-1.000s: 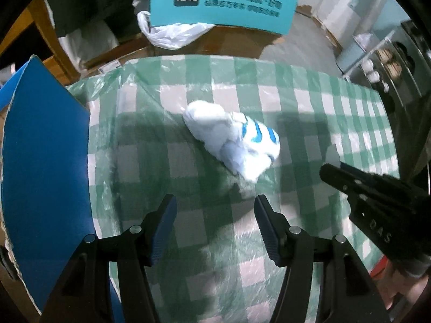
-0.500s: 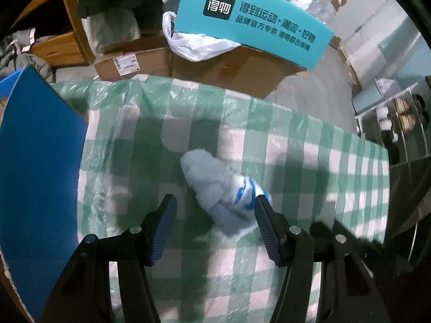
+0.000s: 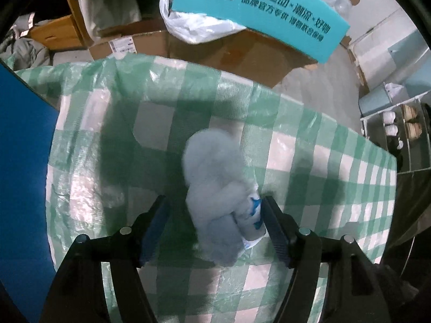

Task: Organize soft objects
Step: 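Grasp the white-and-blue sock with the left tool while the right tool holds the tissue, then carry the tissue and white-and-blue sock with both tools over the box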

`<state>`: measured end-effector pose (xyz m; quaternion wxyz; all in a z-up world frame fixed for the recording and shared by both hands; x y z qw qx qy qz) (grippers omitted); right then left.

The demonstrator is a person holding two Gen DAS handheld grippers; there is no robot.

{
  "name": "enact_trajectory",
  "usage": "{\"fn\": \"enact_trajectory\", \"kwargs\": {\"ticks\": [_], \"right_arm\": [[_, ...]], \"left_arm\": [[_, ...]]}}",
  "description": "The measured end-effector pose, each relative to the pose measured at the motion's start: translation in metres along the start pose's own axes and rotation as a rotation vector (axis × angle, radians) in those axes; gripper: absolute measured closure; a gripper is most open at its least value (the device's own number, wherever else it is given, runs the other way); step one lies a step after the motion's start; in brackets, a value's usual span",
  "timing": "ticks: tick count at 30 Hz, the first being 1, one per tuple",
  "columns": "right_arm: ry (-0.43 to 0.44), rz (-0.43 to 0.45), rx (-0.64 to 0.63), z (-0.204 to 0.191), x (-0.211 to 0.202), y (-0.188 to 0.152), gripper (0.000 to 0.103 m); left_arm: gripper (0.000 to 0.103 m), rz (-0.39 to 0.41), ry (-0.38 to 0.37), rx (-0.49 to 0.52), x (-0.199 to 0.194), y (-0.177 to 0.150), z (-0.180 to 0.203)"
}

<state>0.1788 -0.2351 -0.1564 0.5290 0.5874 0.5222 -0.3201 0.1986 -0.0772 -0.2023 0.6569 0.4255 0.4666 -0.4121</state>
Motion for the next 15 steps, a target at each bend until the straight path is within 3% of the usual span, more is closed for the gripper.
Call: {"fn": "enact_trajectory", "kwargs": {"ticks": [2, 4, 5, 15], "right_arm": [[0.001, -0.002, 0.003, 0.002, 0.001, 0.0, 0.088], [0.002, -0.003, 0.004, 0.003, 0.001, -0.001, 0.088], [0.002, -0.003, 0.005, 0.004, 0.001, 0.0, 0.088], [0.005, 0.005, 0.005, 0.003, -0.002, 0.0, 0.088]], "left_arm": [[0.033, 0.011, 0.004, 0.032, 0.001, 0.0, 0.004], [0.04, 0.014, 0.023, 0.062, 0.001, -0.001, 0.007], [0.052, 0.017, 0.028, 0.079, 0.001, -0.002, 0.008], [0.06, 0.051, 0.064, 0.184, -0.009, -0.009, 0.012]]}}
Point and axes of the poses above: each gripper's, at about its wrist camera, not at the fingertips, and x roughly the way its jaws point, z to its right, y to its top, the point moved 3 cm from there along x, roughly the way its jaws point, and after that the axes turned 5 degrees about x, right-handed, at the moved point
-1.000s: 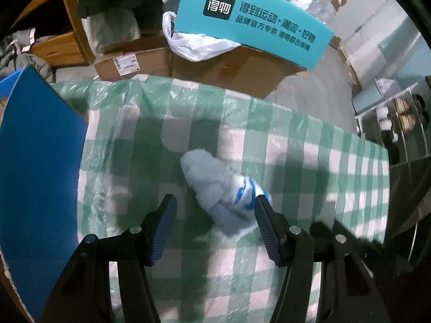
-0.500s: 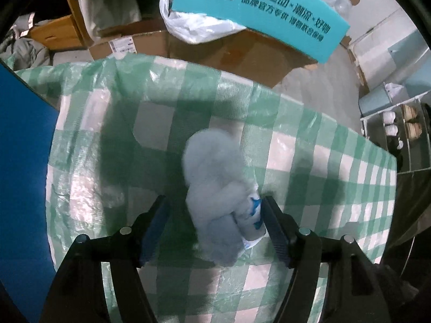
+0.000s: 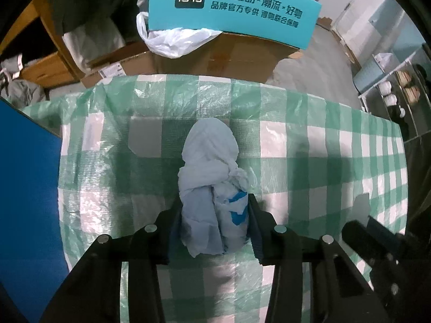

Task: Organize soft objects
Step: 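Carry the tissue and white-and-blue sock with both tools over the box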

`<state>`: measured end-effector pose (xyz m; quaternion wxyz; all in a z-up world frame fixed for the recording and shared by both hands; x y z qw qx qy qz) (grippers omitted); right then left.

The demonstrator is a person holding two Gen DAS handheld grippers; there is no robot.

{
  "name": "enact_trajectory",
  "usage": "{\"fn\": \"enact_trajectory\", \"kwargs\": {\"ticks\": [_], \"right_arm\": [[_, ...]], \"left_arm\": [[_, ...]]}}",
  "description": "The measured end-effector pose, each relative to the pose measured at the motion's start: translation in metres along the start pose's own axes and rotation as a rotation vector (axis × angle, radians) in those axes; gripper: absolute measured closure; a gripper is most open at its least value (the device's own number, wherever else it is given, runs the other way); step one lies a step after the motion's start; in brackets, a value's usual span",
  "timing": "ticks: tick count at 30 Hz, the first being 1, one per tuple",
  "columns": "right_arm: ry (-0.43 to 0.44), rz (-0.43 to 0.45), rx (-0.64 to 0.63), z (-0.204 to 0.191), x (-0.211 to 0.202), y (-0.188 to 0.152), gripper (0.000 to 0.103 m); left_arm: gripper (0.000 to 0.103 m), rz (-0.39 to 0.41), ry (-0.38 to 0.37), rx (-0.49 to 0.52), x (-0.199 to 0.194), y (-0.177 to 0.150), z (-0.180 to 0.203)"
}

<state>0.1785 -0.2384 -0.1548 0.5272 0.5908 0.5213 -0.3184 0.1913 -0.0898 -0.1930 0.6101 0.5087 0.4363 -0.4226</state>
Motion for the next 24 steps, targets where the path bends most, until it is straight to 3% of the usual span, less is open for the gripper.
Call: {"fn": "enact_trajectory", "kwargs": {"ticks": [15, 24], "right_arm": [[0.017, 0.045, -0.039, -0.014, -0.023, -0.004, 0.088], [0.028, 0.068, -0.072, -0.032, -0.038, -0.011, 0.088]], "left_arm": [[0.06, 0.165, 0.064, 0.175, -0.064, -0.021, -0.002], [0.06, 0.252, 0.091, 0.208, -0.103, -0.04, -0.02]]}}
Point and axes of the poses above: each gripper's, at about its wrist camera, not at the fingertips, and x roughly the way its jaws point, z to its right, y to its top, the point moved 3 cm from there along x, roughly the way its jaws point, and after that the axes turned 5 degrees about x, right-handed, at the moved point
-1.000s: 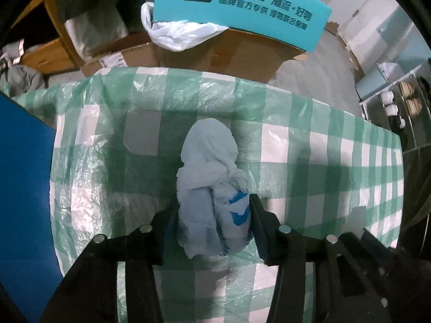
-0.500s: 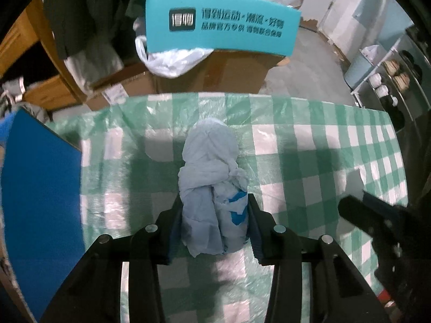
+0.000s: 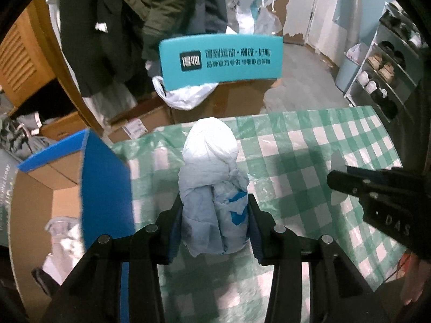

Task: Organize soft objects
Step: 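Carry the tissue and white-and-blue sock with both tools over the box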

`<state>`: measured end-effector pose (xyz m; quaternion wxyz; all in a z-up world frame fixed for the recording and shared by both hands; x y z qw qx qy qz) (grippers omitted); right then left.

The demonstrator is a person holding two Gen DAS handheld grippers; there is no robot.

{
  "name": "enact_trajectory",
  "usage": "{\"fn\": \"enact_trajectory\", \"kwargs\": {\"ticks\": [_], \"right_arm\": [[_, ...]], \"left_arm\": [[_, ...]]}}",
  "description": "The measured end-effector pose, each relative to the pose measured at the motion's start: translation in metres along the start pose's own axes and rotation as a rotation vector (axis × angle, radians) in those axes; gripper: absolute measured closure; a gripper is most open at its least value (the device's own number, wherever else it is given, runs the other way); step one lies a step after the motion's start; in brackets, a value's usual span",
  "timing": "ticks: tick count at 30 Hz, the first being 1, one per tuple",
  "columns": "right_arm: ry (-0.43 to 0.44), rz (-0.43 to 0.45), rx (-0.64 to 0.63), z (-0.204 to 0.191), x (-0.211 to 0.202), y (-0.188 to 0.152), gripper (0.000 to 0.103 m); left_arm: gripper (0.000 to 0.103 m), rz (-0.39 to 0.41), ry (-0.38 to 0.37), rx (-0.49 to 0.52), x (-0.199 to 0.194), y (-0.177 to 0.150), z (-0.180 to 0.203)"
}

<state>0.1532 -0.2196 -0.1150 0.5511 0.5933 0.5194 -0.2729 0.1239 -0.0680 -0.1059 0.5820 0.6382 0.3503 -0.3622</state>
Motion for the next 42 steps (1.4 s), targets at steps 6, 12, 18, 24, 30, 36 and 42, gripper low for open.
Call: {"fn": "enact_trajectory", "kwargs": {"ticks": [6, 12, 18, 24, 30, 36, 42], "right_arm": [[0.008, 0.018, -0.022, -0.014, -0.011, -0.004, 0.088], [0.015, 0.038, -0.049, -0.027, -0.024, -0.008, 0.088], [0.025, 0.063, -0.075, -0.044, -0.038, -0.013, 0.088], [0.034, 0.069, -0.115, -0.065, -0.044, -0.021, 0.088], [0.051, 0.083, -0.151, -0.088, -0.051, -0.023, 0.088], [0.072, 0.091, -0.195, -0.115, -0.056, -0.026, 0.088], [0.095, 0.094, -0.242, -0.146, -0.057, -0.027, 0.088]], "left_arm": [[0.06, 0.031, 0.012, -0.006, -0.022, -0.01, -0.011], [0.06, 0.074, 0.036, -0.017, -0.045, -0.016, -0.023], [0.06, 0.104, 0.056, -0.033, -0.068, -0.025, -0.036], [0.06, 0.126, 0.067, -0.041, -0.086, -0.036, -0.047], [0.06, 0.165, 0.102, -0.046, -0.106, -0.044, -0.064], [0.06, 0.19, 0.129, -0.081, -0.119, -0.051, -0.087], [0.06, 0.198, 0.137, -0.125, -0.125, -0.062, -0.111]]}}
Point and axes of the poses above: each gripper's, at about its wrist camera, not at the fingertips, and x roughly the way its jaws point, z to its right, y to its top, the point moved 3 cm from there along x, roughly the way its jaws point, and after that the axes turned 5 degrees about x, right-handed, at the moved point
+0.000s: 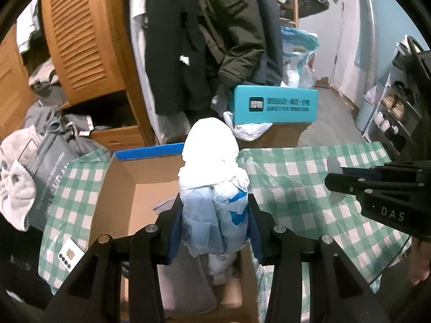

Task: Organize soft objects
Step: 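Carry the tissue and white-and-blue sock with both tools over the box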

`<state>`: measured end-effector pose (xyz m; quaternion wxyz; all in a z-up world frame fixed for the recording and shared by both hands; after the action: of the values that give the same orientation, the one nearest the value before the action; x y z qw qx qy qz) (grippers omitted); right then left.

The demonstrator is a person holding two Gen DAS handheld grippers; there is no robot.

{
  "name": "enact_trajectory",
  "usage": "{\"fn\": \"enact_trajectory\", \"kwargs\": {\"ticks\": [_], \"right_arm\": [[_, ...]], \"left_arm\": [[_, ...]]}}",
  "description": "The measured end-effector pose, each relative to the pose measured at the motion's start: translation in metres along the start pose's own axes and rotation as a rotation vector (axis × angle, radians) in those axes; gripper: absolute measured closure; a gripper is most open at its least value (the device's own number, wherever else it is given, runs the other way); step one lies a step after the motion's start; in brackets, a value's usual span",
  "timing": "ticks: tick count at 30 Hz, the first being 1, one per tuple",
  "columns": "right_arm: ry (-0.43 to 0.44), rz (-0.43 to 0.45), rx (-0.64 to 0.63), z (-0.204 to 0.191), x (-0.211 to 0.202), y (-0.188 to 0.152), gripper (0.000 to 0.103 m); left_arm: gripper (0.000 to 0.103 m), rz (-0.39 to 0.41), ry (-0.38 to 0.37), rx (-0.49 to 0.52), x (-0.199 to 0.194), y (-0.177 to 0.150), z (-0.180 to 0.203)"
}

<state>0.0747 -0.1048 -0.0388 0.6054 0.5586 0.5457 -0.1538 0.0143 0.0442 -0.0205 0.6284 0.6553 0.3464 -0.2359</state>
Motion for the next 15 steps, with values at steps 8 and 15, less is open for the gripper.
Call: {"fn": "enact_trajectory", "kwargs": {"ticks": [8, 15], "right_arm": [[0.031, -0.008, -0.063, -0.044, 0.011, 0.012, 0.088], [0.05, -0.022, -0.105, -0.076, 0.022, 0.018, 0.088]], "left_arm": [[0.06, -0.002, 0.041, -0.063, -0.001, -0.012, -0.041], [0.06, -0.02, 0.06, -0.112, 0.002, -0.022, -0.073]]}}
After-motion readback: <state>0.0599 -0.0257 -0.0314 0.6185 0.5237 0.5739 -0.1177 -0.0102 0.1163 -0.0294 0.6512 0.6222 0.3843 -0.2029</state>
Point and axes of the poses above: each gripper's, at about its wrist camera, not at the fingertips, and x roughly the way its jaws point, z to its right, y to its top, the point moved 3 cm from there along x, roughly the way its jaws point, and after that the axes turned 5 degrees about x, right-handed, at the moved point
